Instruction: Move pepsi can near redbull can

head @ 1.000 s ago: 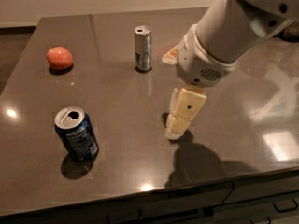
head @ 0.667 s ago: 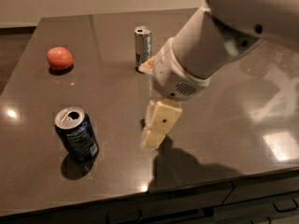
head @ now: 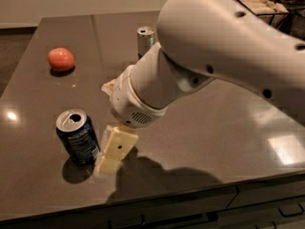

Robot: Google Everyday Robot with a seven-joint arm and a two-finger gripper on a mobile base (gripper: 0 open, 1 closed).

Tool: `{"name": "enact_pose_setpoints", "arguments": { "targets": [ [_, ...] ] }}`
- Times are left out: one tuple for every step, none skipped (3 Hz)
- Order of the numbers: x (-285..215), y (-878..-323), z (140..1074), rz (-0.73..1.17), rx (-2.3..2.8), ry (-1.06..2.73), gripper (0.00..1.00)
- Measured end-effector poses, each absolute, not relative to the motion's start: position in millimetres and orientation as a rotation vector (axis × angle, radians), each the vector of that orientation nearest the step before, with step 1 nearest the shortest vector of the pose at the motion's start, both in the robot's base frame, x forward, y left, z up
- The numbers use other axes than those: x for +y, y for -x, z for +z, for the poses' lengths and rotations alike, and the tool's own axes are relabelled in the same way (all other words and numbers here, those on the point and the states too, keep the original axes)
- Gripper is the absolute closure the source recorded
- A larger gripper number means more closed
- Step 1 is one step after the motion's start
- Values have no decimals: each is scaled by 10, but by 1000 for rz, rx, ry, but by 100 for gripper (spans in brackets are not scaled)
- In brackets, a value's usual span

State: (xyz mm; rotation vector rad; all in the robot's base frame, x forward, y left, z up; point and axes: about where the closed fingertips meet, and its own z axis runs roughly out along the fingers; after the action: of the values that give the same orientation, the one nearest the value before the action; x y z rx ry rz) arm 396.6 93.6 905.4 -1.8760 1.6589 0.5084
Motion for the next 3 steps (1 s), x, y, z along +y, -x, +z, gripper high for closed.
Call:
{"name": "enact_pose_setpoints", "arguments": {
  "targets": [
    [1269, -3903, 9007, 579, 1621, 1867, 0],
    [1496, -3878, 9006, 623, 1597, 1863, 0],
    [1592, -3880, 8999, 650, 1591, 1863, 17]
  ]
}}
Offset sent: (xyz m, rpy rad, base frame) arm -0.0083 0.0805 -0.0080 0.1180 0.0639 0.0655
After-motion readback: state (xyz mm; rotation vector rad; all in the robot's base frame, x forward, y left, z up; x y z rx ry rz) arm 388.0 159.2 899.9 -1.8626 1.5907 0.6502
